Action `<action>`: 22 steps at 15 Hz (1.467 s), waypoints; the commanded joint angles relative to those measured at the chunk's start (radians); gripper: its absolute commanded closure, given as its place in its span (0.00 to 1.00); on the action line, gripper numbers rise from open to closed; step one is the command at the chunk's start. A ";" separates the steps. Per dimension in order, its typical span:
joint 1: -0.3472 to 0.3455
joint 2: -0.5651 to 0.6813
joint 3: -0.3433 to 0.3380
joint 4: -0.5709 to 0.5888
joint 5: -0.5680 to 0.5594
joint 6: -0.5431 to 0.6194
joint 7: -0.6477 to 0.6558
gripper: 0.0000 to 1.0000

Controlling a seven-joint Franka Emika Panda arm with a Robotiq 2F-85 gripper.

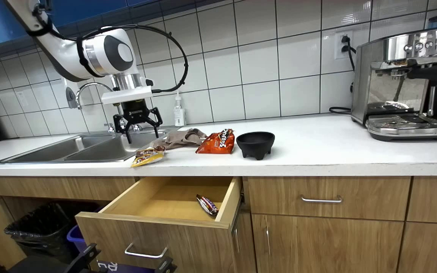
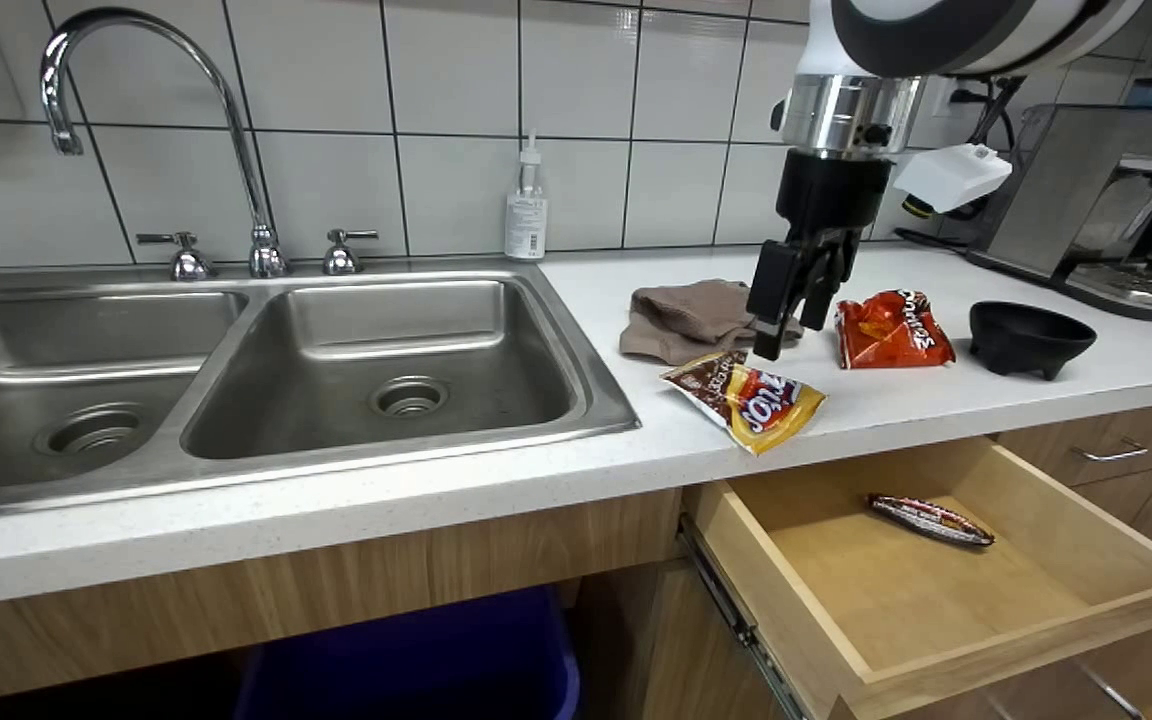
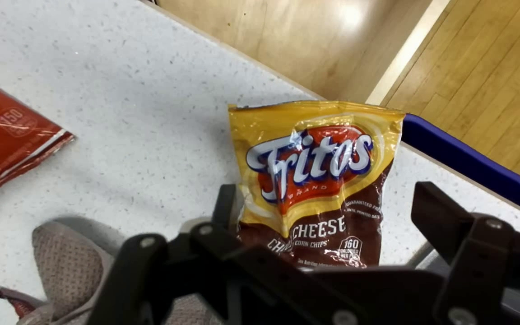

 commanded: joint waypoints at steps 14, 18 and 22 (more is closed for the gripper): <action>-0.018 0.073 0.017 0.074 0.104 0.054 -0.052 0.00; -0.013 0.125 0.029 0.118 0.094 0.078 -0.066 0.00; -0.009 0.177 0.057 0.157 0.092 0.118 -0.072 0.00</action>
